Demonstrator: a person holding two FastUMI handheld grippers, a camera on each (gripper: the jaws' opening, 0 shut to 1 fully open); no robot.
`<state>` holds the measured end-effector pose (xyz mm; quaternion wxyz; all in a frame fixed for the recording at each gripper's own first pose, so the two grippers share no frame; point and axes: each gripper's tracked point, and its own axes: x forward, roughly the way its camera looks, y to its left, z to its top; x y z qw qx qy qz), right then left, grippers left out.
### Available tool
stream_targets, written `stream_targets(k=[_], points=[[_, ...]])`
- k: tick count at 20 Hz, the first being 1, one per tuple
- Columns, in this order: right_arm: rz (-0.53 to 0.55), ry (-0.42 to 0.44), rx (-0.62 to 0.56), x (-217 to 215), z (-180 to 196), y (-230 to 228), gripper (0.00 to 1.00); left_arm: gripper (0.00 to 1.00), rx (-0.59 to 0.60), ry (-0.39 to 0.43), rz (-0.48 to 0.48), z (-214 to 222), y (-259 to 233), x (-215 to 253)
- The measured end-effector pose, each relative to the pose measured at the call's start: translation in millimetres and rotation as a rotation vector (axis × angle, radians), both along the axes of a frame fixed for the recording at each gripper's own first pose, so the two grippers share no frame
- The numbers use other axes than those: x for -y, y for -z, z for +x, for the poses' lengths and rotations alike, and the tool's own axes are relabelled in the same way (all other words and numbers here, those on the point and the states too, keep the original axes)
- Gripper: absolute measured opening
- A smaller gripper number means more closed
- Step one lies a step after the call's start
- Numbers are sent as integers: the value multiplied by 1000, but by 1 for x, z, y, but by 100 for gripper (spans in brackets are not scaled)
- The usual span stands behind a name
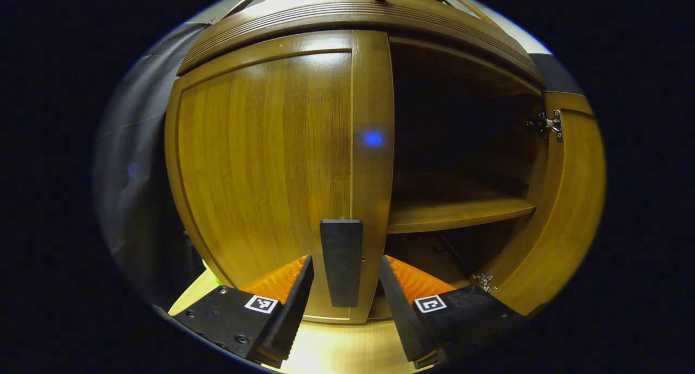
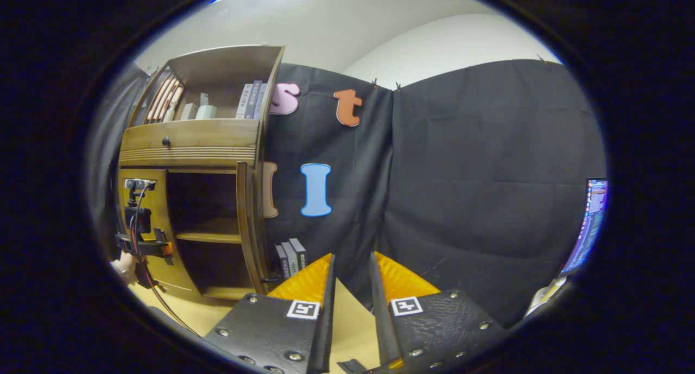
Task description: Open the right door of the double-door shoe cabinet with the right hand, and open the left door with the left hand.
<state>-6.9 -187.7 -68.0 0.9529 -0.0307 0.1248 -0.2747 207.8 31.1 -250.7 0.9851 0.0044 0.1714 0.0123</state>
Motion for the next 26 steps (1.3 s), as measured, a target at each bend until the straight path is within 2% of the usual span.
stream_targets(k=[1,2,4,5,8,9,10,17,19,20,26], points=[[1,5,-7,0,-1,2,29,73,-1,-2,-1,4,3,-1],[3,12,-12,1,-4,4,34,72,-5,-2,-4,7,5,-1],[8,24,-22,1,-7,9,34,63,-5,-1,-7,10,8,-2],[12,28,-25,0,-8,10,34,53,-8,-1,-10,12,10,-3],[24,22,-27,0,-6,12,34,35,-5,-16,-21,12,11,-4],[26,18,-25,-1,-7,12,35,39,-3,-19,-21,12,11,-5],[24,13,-22,-1,-7,11,35,33,-4,-21,-22,11,11,-5],[47,-43,-3,-7,0,9,35,27,1,-26,-31,7,11,-6],[52,-66,-1,-8,2,8,35,29,1,-23,-30,3,11,-7],[55,-77,0,-9,3,8,35,26,4,-23,-32,1,10,-7],[82,-151,12,-18,6,5,36,26,18,-17,-40,-9,8,-11]])
